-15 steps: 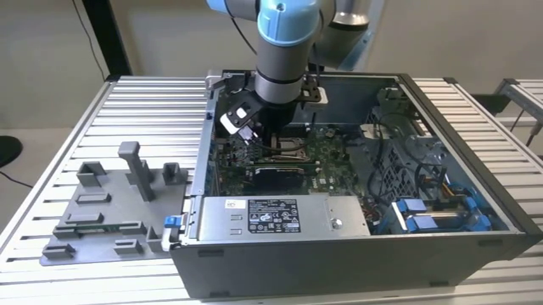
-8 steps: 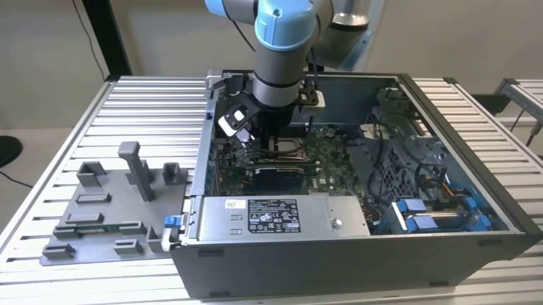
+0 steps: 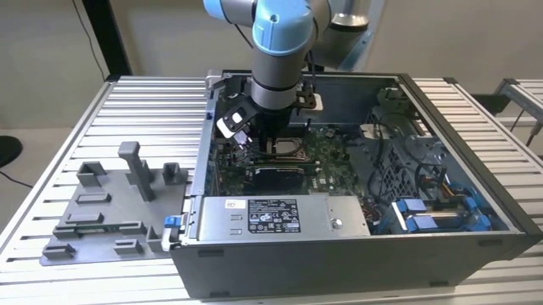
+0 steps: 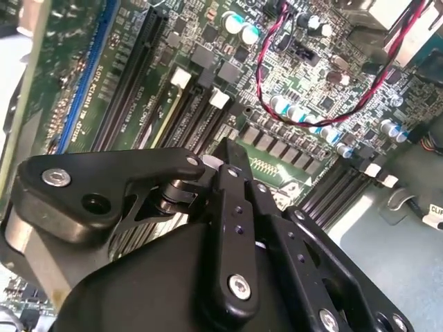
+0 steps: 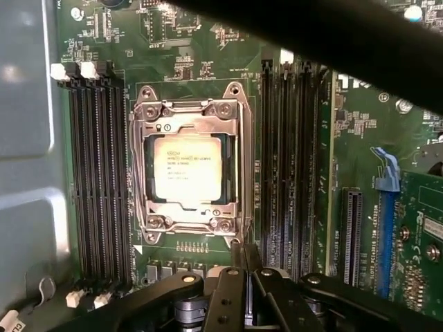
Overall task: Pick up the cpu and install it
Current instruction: 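Install the second cpu locking lever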
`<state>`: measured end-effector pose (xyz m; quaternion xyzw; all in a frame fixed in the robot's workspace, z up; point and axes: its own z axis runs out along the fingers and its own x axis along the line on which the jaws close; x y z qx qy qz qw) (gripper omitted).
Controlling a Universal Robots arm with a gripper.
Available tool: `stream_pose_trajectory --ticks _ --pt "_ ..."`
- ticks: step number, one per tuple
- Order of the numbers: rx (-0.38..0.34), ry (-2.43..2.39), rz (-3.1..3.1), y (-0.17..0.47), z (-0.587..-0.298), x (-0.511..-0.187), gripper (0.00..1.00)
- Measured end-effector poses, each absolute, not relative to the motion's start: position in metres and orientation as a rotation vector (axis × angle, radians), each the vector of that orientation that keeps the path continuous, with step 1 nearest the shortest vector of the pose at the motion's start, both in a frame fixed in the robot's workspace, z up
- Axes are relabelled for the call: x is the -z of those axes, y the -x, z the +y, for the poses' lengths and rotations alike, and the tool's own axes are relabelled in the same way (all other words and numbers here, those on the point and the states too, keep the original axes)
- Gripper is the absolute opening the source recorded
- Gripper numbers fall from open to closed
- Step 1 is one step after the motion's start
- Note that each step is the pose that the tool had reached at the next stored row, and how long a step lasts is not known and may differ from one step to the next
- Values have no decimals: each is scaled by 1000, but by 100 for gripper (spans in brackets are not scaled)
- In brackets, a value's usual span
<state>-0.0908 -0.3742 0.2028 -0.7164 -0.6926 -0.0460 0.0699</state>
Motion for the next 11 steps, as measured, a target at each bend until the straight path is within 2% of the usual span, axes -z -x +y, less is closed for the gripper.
stream_pose_trajectory --ticks 11 --pt "136 2153 -2075 91 -374 -198 0"
